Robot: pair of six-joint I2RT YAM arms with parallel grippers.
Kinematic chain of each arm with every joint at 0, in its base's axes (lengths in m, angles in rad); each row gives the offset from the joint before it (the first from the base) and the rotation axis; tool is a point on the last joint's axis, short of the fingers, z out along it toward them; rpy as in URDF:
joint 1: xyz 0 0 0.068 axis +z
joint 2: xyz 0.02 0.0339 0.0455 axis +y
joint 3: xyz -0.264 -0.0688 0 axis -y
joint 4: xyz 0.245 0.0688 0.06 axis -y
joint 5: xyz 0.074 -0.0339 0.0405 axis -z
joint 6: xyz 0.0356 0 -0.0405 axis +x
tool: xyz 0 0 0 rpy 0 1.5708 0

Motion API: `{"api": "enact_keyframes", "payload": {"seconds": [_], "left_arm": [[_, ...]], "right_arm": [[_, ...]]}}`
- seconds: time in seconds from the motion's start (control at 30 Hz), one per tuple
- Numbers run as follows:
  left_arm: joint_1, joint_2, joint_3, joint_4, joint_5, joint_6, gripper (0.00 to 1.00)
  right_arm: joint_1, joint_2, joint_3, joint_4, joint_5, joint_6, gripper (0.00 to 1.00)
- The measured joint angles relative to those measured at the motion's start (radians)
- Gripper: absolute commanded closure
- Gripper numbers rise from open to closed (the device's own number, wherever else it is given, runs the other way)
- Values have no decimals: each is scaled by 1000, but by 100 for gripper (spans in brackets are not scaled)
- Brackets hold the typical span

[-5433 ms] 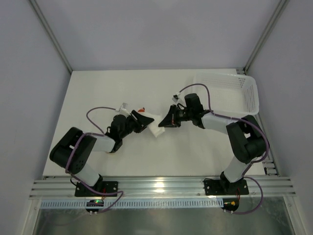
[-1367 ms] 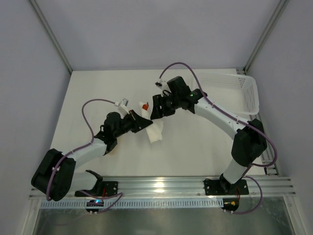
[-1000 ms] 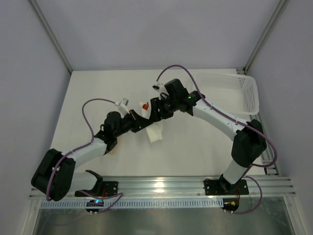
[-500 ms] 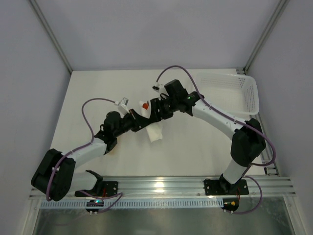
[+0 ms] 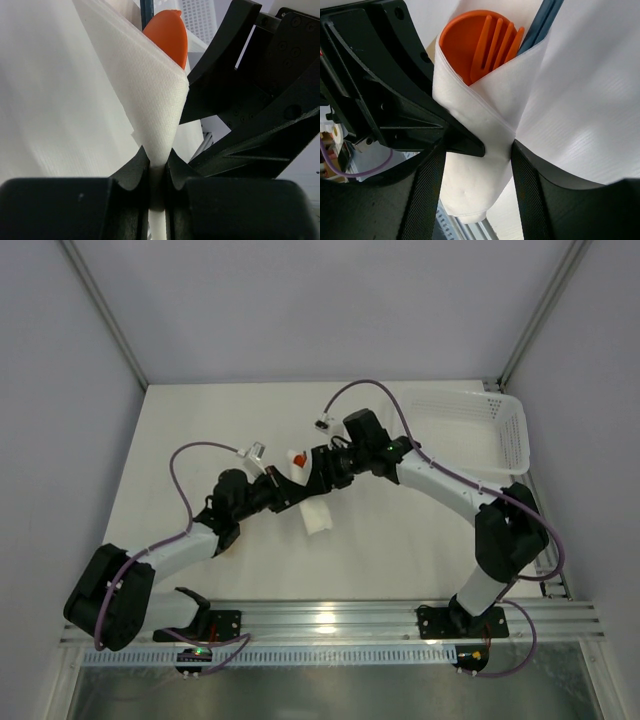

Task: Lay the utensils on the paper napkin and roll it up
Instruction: Roll the napkin.

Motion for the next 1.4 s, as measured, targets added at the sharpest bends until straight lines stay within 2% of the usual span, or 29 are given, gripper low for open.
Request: {"api": "enact_keyframes", "payload": {"seconds": [0.27,0.63,0.83,1.17,1.4], "left_arm": [[-10,0,0,1,23,0,100],[-4,-2,0,49,18,-8,100],[-4,-2,0,92,22,-28,100],[-2,-2,0,142,44,-52,100],[-2,-2,0,152,60,-57,100]], "right_arm": [[-23,-43,-77,64,-49,19,44],[-63,-66,-164,69,-172,23,44],[-72,-68,-182,144,-272,62,45],[-88,-68,-229,317,-409,146,56],[-100,-68,-275,424,-457,197,57]]}}
